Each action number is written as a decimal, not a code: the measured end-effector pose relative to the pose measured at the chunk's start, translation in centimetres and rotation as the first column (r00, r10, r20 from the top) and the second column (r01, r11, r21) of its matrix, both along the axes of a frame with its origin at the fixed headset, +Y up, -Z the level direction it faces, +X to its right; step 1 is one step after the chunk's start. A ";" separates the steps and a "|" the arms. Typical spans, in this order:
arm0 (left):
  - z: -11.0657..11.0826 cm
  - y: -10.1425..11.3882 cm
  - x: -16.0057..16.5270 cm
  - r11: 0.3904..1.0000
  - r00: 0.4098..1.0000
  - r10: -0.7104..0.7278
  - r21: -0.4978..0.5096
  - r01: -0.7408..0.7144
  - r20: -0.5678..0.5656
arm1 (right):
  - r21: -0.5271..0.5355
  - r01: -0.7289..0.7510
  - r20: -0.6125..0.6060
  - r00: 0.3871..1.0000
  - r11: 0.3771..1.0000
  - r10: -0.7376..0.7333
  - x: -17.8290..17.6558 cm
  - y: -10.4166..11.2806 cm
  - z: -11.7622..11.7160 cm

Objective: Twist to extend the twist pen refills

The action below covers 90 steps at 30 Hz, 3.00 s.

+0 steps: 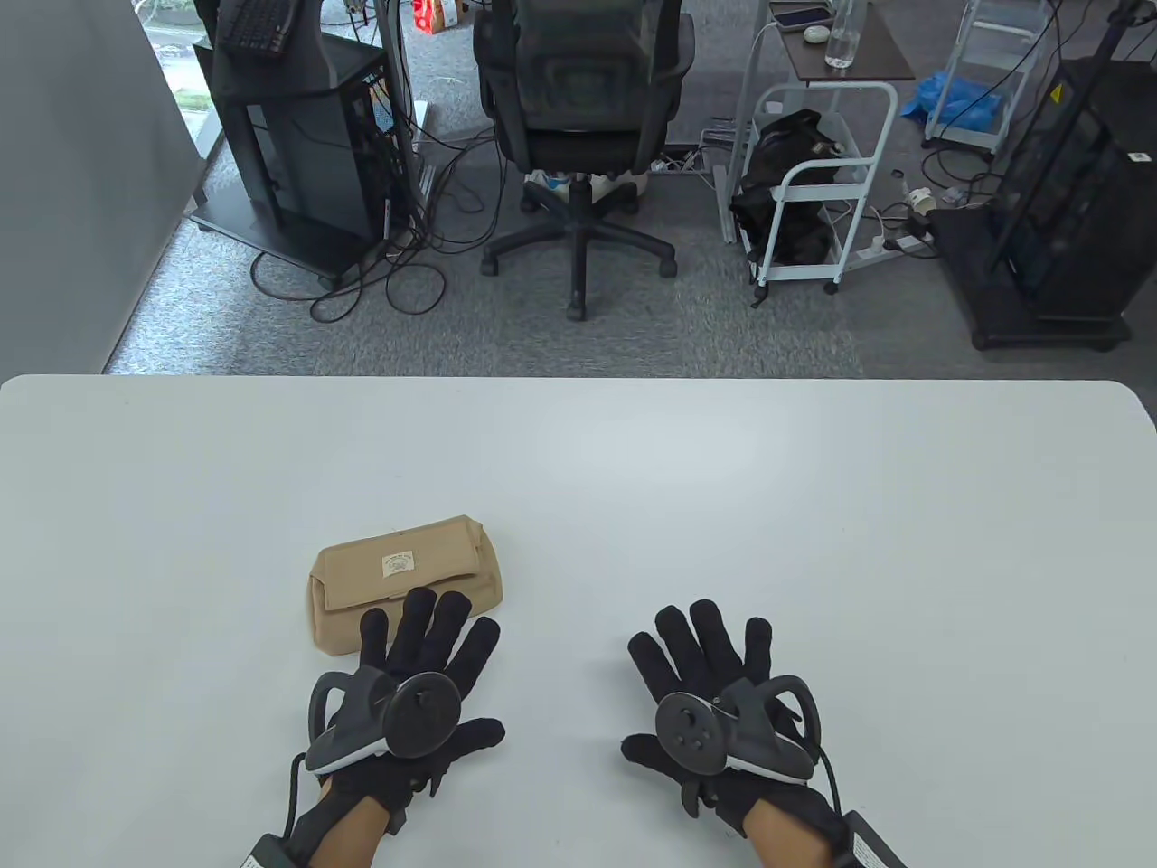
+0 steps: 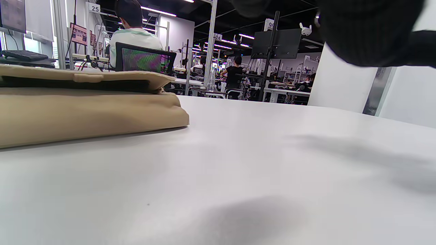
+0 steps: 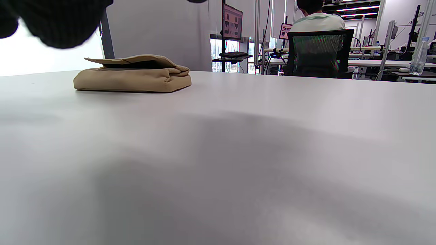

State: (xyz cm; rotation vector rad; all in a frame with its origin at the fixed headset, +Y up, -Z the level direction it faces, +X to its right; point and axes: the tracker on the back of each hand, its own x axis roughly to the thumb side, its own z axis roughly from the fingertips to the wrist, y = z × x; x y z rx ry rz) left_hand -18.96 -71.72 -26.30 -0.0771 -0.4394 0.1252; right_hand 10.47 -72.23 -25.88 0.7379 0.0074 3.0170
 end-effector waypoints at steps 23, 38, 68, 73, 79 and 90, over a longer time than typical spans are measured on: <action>-0.4 0.9 -0.9 0.998 0.999 0.048 0.035 -0.047 -0.020 | -0.002 0.005 0.009 1.000 1.000 -0.005 0.1 0.1 0.0; -4.6 5.9 -7.7 0.999 0.977 0.036 0.047 -0.027 -0.211 | 0.001 0.050 0.017 0.999 0.999 -0.050 0.5 1.1 -0.2; -16.2 -5.4 -11.3 0.864 0.950 -0.257 -0.482 0.144 -0.178 | -0.072 0.027 0.049 0.999 0.997 -0.024 0.7 0.3 -1.1; -16.5 -5.5 -11.1 0.863 0.951 -0.259 -0.483 0.150 -0.168 | -0.073 0.023 0.058 0.998 0.997 -0.019 0.8 0.4 -1.1; -16.6 -5.3 -10.9 0.873 0.956 -0.249 -0.465 0.151 -0.156 | -0.081 0.021 0.067 0.998 0.997 -0.015 1.0 0.5 -1.1; -15.8 -3.1 -10.7 0.927 0.980 -0.115 -0.371 0.048 -0.161 | -0.084 0.026 0.081 0.997 0.996 -0.019 1.3 0.7 -1.3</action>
